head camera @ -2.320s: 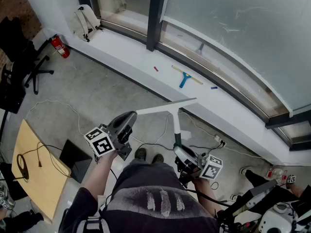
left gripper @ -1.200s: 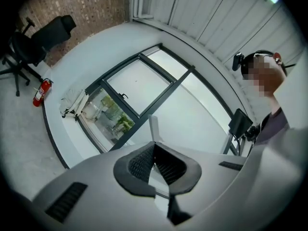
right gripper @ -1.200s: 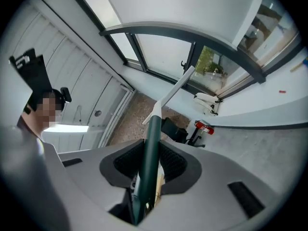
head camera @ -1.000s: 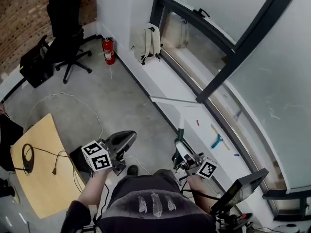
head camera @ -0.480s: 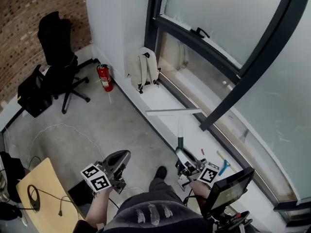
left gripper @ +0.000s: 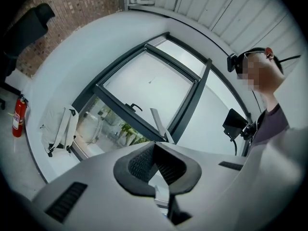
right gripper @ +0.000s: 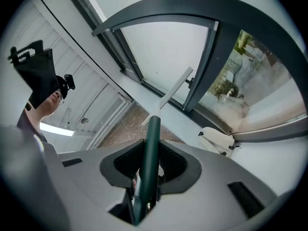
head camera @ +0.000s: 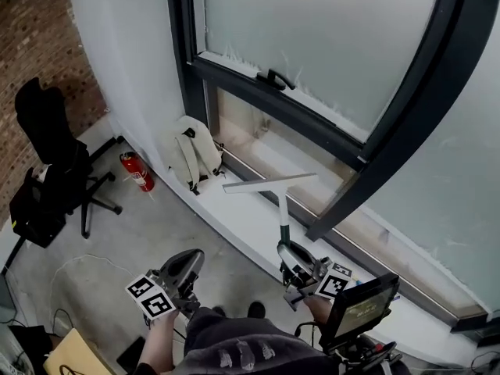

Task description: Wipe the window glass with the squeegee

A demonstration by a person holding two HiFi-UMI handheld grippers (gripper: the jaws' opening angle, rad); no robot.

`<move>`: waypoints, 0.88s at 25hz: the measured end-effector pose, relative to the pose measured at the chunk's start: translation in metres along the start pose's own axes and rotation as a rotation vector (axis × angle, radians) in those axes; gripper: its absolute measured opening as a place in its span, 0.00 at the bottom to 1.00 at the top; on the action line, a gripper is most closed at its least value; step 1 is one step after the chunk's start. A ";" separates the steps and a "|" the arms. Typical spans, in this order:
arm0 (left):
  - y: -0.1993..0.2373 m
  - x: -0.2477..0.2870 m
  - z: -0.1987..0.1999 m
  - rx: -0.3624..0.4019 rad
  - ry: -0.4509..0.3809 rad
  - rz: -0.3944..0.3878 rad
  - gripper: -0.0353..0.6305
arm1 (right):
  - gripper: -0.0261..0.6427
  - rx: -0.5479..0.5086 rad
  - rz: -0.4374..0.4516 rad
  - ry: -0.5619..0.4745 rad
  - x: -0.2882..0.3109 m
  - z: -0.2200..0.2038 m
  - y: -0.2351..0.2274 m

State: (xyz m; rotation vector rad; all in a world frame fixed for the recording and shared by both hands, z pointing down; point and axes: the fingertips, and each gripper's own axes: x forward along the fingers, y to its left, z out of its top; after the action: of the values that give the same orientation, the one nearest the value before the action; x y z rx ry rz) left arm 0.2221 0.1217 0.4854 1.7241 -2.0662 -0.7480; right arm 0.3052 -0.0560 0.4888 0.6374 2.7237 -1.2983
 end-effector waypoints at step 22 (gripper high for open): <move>0.130 0.225 0.126 0.018 0.319 -0.645 0.06 | 0.19 -0.455 -0.287 -0.504 0.153 0.228 -0.053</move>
State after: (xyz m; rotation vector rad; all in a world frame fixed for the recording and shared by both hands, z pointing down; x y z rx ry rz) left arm 0.0018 -0.0609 0.4464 2.3687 -1.3092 -0.5643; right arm 0.1164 -0.2055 0.3463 -0.1130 2.5813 -0.6904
